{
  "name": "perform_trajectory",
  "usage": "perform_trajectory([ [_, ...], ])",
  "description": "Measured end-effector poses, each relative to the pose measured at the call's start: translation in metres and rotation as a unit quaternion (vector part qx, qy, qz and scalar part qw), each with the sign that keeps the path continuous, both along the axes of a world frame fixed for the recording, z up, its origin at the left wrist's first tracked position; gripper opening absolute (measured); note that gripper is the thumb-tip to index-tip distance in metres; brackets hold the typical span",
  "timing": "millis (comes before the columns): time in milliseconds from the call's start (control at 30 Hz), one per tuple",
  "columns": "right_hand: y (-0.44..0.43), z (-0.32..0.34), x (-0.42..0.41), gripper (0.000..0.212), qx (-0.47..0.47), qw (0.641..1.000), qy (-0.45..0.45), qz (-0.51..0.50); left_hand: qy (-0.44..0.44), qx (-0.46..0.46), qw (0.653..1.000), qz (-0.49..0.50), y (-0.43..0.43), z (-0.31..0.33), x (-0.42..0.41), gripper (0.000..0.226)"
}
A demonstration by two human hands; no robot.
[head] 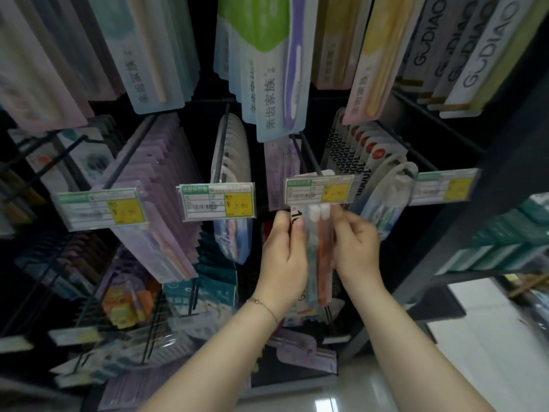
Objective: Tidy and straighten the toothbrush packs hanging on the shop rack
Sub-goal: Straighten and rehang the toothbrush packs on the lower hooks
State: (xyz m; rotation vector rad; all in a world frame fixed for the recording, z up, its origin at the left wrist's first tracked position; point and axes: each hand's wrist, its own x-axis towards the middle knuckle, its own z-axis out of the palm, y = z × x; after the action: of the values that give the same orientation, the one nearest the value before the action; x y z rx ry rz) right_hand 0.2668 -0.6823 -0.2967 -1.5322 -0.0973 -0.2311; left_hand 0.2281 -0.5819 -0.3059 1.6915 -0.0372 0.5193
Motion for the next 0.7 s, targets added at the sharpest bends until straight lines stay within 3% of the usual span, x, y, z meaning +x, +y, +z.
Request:
perform_trajectory([
  [133,-0.004,0.004,-0.004,0.059,0.001,1.0,0.011,0.004,-0.001,-0.003,1.0,-0.003,-0.003,0.0,-0.003,0.017],
  [300,-0.013,-0.001,-0.01,0.035,-0.007,1.0,0.022,-0.004,0.005,0.002,1.0,-0.009,-0.007,-0.005,-0.01,0.017],
  [433,-0.022,-0.003,-0.011,0.033,-0.043,0.999,0.032,-0.003,0.017,0.012,1.0,-0.009,-0.009,-0.009,-0.011,0.016],
  [600,-0.041,-0.004,0.0,0.011,-0.09,0.986,0.023,-0.136,0.041,0.027,0.999,0.001,-0.007,-0.013,-0.007,0.017],
  [700,-0.055,0.002,0.013,0.041,-0.08,0.977,-0.006,-0.199,0.048,0.041,0.998,0.008,-0.006,-0.014,-0.004,0.018],
])
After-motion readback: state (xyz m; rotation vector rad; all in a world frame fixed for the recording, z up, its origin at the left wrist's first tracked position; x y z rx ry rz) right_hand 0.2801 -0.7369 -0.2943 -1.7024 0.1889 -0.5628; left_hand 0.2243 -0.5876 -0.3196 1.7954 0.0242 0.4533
